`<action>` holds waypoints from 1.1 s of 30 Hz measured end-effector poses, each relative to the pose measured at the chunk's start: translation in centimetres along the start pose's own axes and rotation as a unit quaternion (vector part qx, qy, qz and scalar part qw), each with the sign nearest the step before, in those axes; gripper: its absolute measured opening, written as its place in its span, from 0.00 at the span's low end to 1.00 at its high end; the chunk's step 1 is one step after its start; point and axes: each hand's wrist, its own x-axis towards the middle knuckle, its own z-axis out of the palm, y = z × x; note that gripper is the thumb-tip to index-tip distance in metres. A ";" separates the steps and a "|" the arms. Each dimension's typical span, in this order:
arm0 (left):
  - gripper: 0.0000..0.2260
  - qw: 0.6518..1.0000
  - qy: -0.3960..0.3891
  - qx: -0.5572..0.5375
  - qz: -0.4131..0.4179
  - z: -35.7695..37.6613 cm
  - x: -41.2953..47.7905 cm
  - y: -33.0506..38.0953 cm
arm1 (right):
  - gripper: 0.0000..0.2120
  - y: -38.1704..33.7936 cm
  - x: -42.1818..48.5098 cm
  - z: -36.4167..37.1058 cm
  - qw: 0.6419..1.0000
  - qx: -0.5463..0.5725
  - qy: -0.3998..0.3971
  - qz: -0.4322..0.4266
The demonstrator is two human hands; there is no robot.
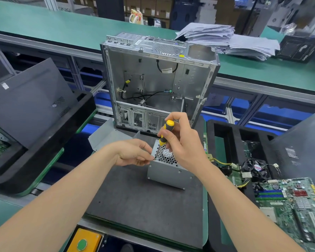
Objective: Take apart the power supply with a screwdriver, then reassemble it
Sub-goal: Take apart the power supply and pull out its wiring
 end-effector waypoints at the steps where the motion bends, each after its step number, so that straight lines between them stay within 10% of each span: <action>1: 0.07 1.000 0.002 0.004 0.000 0.0 0.1 0.0 | 0.15 0.0 0.0 0.0 1.000 -0.001 -0.003 -0.002; 19: 0.08 0.999 -0.005 0.046 -0.005 -0.7 0.6 -0.1 | 0.13 0.6 0.1 -0.4 0.999 0.010 -0.030 0.008; 30: 0.09 1.000 -0.003 0.019 -0.006 -0.6 0.7 0.1 | 0.25 -1.2 2.0 0.8 0.969 -0.235 0.017 -0.066; 33: 0.12 1.000 -0.011 0.026 0.000 -0.7 0.8 0.1 | 0.12 -1.2 2.1 1.3 0.977 -0.198 -0.041 -0.068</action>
